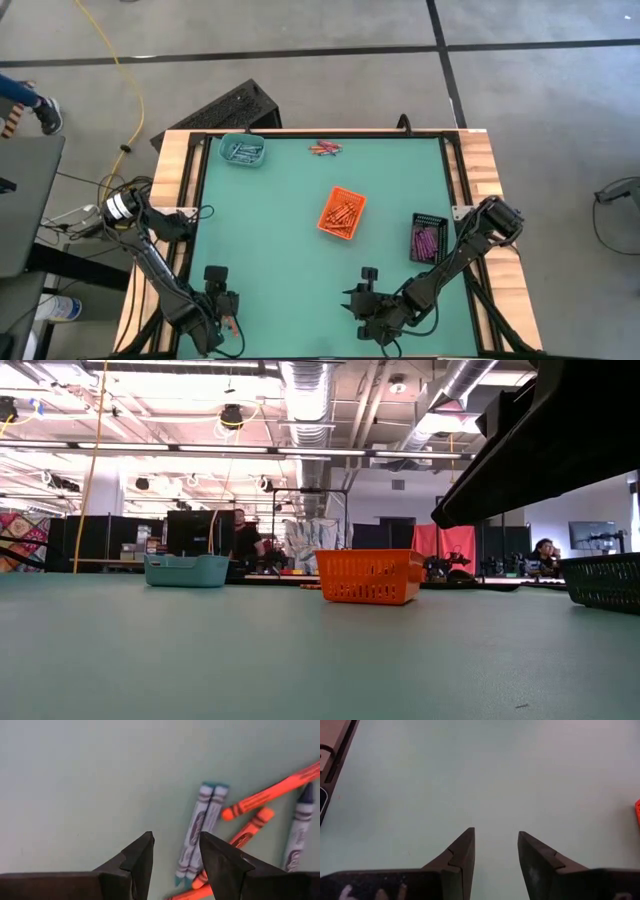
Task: Sort crayons
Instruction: Put the blue crayon into the blue bin
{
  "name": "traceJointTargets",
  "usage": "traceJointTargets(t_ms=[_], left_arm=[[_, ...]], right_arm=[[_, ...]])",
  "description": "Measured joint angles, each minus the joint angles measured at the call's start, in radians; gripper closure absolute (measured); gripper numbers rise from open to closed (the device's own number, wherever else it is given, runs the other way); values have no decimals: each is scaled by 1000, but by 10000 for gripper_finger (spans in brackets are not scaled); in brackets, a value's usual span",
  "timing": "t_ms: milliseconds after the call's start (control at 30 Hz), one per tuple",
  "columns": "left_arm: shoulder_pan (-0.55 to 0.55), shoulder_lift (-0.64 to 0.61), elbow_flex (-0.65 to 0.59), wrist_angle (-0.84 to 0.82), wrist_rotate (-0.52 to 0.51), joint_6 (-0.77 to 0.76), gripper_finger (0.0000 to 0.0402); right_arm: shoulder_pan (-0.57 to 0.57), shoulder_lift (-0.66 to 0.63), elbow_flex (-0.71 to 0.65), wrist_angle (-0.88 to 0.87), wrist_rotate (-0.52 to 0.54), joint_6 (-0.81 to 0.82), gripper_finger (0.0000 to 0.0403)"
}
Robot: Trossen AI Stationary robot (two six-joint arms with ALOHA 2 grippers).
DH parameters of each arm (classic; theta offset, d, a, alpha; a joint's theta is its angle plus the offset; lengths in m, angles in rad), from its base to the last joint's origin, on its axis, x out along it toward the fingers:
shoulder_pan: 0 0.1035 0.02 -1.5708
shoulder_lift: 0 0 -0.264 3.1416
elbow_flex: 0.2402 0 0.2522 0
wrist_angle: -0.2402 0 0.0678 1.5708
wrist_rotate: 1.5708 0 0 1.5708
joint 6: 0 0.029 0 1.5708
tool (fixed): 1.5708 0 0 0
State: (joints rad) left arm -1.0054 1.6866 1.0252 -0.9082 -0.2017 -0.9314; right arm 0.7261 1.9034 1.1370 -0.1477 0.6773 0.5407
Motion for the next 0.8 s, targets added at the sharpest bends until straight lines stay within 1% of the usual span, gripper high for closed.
traceJointTargets(t_ms=[800], left_arm=[[-2,0,0,10,-7,33,251]], right_arm=[[0,0,0,0,-1,-1,258]])
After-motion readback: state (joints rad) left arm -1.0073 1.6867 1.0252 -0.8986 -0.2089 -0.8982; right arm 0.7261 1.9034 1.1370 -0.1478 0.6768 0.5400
